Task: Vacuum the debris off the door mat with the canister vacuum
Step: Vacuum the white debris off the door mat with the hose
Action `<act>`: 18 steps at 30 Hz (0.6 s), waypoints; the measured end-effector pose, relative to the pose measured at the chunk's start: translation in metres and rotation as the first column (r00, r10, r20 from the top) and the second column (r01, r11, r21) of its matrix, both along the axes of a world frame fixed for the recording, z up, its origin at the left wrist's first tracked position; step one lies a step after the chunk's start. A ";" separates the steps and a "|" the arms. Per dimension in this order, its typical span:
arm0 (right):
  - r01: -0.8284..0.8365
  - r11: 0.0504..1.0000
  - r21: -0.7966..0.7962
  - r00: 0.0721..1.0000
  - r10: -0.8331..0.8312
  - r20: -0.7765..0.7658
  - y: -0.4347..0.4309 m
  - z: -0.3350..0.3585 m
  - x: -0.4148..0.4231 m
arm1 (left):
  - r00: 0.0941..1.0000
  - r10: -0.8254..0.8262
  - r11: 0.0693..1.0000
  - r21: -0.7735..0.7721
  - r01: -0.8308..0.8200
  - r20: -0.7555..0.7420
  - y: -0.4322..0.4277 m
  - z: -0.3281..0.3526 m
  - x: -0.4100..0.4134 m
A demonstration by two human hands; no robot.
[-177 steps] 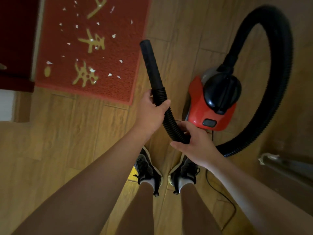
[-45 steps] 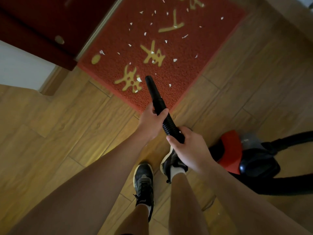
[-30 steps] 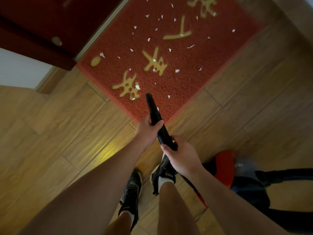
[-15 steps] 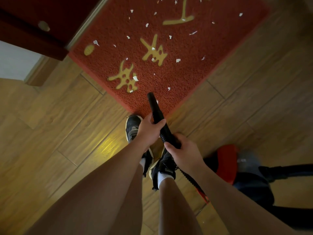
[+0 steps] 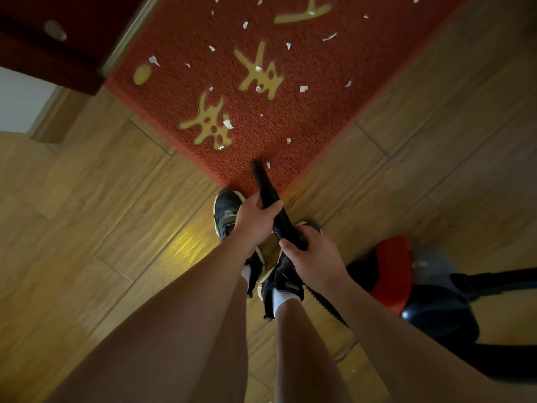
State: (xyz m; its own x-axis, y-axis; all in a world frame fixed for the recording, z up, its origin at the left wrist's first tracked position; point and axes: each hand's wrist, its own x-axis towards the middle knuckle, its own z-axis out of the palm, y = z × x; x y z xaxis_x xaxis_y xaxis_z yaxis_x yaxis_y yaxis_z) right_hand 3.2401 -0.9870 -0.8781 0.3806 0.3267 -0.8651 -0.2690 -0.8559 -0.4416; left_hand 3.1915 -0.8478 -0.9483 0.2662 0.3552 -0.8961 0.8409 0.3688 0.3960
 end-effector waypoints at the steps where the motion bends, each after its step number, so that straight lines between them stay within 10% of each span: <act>1: 0.001 1.000 0.000 1.000 -0.001 0.000 -0.001 0.000 0.000 | 1.000 0.000 1.000 -0.002 0.000 0.005 -0.001 0.000 0.000; 18: 0.009 0.999 -0.043 1.000 -0.009 0.016 -0.016 0.012 0.011 | 1.000 -0.029 0.999 -0.044 0.029 0.003 -0.016 0.008 0.017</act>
